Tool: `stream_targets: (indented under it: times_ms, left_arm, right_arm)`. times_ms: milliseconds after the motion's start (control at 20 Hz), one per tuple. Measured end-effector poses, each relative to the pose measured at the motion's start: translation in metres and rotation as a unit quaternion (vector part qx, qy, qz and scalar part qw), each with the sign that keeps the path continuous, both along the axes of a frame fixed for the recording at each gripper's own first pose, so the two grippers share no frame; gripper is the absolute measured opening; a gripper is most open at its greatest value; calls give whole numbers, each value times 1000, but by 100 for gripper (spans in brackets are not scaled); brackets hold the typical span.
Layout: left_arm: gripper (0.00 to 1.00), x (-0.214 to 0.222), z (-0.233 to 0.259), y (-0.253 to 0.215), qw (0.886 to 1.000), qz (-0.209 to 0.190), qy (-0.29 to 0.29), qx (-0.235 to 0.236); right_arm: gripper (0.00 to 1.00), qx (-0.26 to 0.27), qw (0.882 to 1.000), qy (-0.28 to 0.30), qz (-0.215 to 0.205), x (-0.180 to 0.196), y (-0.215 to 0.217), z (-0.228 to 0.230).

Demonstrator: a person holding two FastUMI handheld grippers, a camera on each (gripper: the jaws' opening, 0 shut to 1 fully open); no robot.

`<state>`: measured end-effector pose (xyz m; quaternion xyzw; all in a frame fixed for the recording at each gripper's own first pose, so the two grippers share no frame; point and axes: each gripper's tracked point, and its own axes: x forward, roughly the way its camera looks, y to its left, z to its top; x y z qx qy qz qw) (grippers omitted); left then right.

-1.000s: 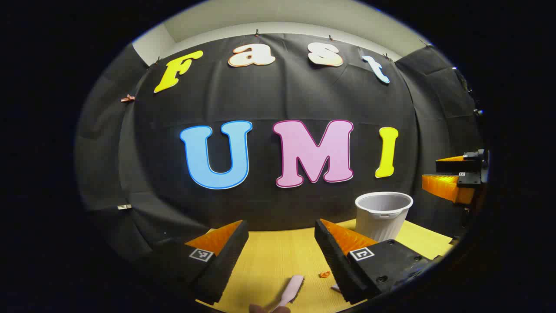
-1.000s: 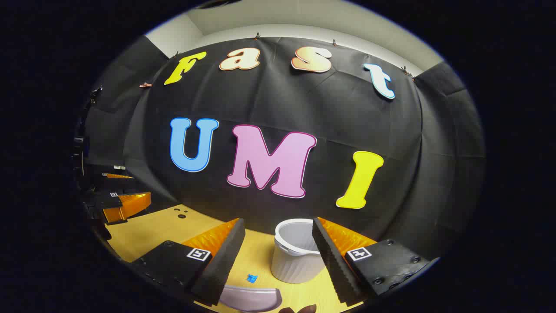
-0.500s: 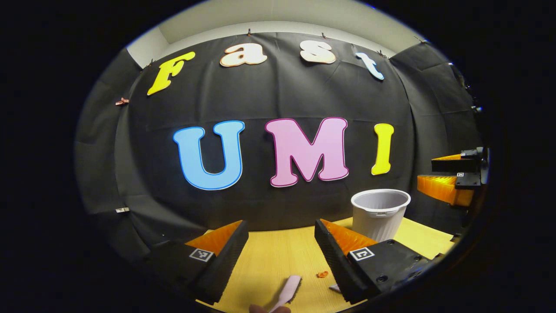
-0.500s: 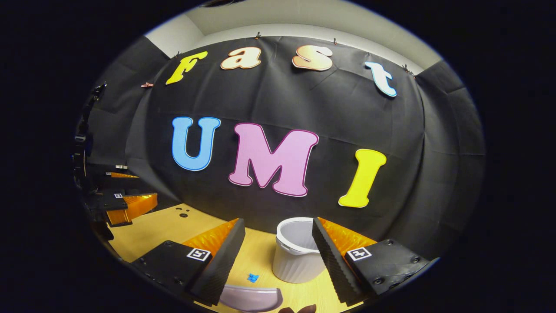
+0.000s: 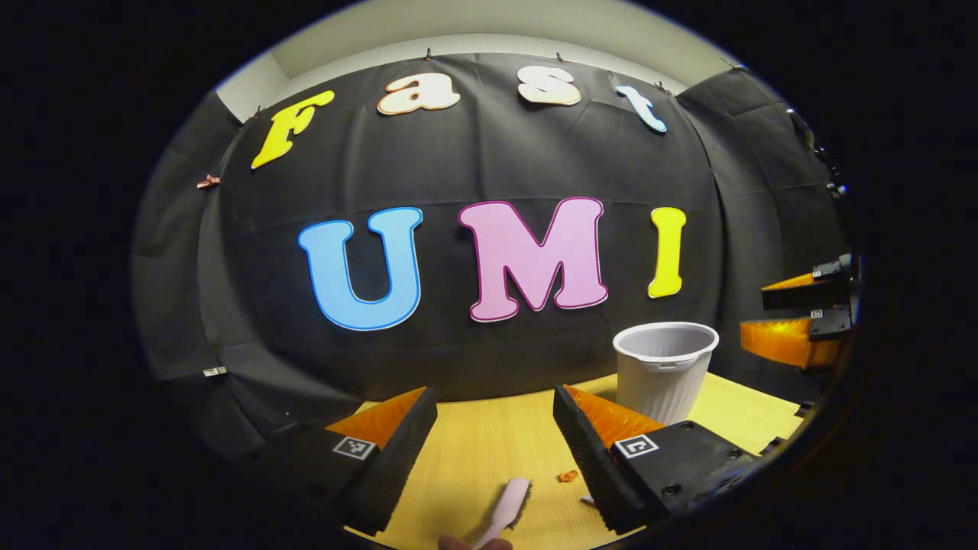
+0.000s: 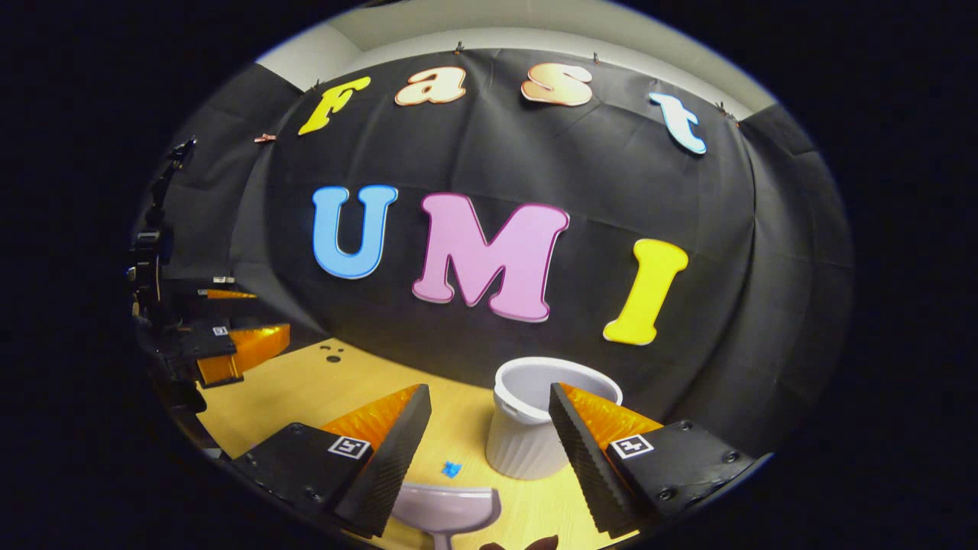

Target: Pick up the small broom and dustpan from the desktop, sweep the trash into the dustpan with the broom, and then empty the trash into the garbage bin.

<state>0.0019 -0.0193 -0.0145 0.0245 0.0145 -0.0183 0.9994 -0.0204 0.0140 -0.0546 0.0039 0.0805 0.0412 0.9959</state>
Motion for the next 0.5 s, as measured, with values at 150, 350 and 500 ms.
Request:
stream_targets:
  times_ms: [150,350,500]
  left_arm:
    - [98,-1,-9,-2,1000,-5,6,-2]
    - [97,-2,-20,-5,1000,-9,17,-2]
    - [97,-6,-23,-4,1000,-11,18,10]
  right_arm:
    - [98,1,997,80,16,-22,9,-50]
    - [98,11,976,216,34,-54,17,-136]
    - [97,29,950,308,48,-74,31,-188]
